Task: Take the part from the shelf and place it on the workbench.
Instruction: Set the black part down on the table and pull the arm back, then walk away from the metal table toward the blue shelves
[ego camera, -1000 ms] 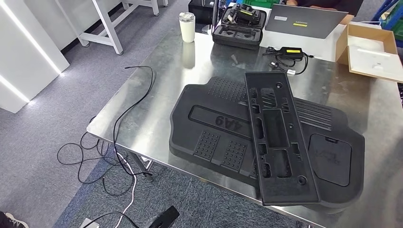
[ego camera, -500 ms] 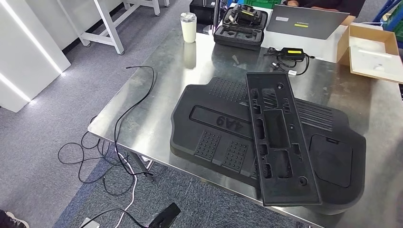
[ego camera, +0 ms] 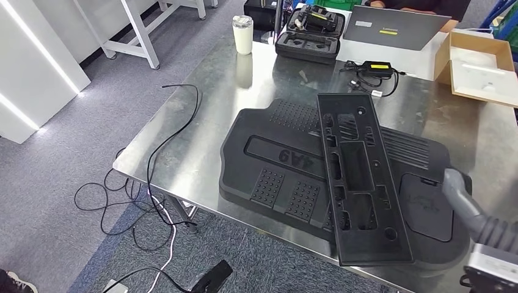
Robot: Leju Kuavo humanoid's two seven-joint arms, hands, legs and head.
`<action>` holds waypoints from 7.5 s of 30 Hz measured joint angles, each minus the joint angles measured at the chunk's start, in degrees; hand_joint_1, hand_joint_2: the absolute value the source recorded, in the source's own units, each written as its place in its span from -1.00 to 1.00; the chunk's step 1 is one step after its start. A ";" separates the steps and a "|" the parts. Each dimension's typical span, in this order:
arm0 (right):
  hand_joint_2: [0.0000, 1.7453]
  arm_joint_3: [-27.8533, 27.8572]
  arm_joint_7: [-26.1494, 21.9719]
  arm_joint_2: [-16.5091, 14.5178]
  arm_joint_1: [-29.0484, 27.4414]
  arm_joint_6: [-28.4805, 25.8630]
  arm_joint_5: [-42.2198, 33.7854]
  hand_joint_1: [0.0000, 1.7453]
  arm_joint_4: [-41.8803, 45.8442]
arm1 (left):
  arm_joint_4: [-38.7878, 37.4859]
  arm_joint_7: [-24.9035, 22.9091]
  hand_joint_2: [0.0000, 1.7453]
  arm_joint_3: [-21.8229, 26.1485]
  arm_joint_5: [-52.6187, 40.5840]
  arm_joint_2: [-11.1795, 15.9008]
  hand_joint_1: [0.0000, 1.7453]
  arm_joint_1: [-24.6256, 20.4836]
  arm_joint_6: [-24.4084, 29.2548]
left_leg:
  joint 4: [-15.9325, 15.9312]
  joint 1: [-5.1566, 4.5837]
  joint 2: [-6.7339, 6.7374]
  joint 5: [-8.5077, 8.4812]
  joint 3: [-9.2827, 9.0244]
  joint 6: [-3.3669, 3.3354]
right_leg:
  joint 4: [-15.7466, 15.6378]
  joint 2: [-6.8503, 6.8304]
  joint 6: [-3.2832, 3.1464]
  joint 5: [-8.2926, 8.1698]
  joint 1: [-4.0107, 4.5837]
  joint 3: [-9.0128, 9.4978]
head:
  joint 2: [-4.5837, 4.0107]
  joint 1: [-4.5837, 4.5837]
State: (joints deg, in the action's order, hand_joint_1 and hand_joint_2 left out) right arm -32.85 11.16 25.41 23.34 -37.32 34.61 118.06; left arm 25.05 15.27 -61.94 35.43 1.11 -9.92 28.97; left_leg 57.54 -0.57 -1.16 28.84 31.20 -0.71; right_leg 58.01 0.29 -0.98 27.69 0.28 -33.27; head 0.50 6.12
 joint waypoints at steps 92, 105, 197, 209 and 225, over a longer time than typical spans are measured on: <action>1.00 -7.46 -2.15 -3.54 -2.30 0.74 0.64 -1.00 -3.57 | -0.24 -1.63 -1.00 -2.58 -0.10 0.07 -1.00 -0.97 0.62 | 0.79 0.33 1.09 -3.32 4.05 -0.67 | 6.65 -0.53 1.71 3.54 -0.91 1.51 | 0.00 -0.19; 1.00 -7.39 -2.50 -3.74 -2.43 0.86 0.42 -1.00 -3.57 | -0.26 -1.65 -1.00 -2.60 -0.09 0.04 -1.00 -0.72 0.91 | 15.79 1.37 0.94 4.15 6.73 2.99 | -1.19 -1.28 -0.22 -1.15 -1.06 -0.30 | 0.00 0.03; 1.00 -5.71 -2.35 -4.45 -3.16 2.55 0.20 -1.00 -3.73 | -0.48 -2.02 -1.00 -2.62 1.13 -0.01 -1.00 0.09 1.05 | 13.93 1.27 1.17 4.54 6.60 2.57 | -0.27 -0.92 -0.74 0.38 -0.87 0.75 | 0.00 0.54; -1.00 -5.71 -2.00 -4.60 -3.03 2.42 -0.46 -1.00 -3.73 | -0.48 -1.87 -1.00 -2.62 1.22 -0.02 -1.00 0.30 1.48 | 0.92 0.87 1.24 0.61 0.26 1.10 | 0.04 -0.68 0.60 0.22 -0.57 0.35 | 0.00 0.45; -1.00 -4.96 0.26 -4.55 -3.42 1.85 5.87 -1.00 -3.43 | -0.48 -1.91 -1.00 -2.62 1.01 -0.02 -1.00 0.23 1.32 | 0.77 0.76 1.25 0.72 0.06 0.81 | -0.15 -0.66 1.12 0.29 -0.64 0.40 | 0.00 0.48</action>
State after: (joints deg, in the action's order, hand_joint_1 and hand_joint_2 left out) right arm -37.81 11.42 20.86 19.92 -35.47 40.47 114.63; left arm 24.57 13.37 -64.57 36.44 1.09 -9.69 30.29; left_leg 58.30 0.19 0.09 29.56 31.26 0.10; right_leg 57.86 -0.37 0.15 27.98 -0.37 -32.87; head 0.50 6.60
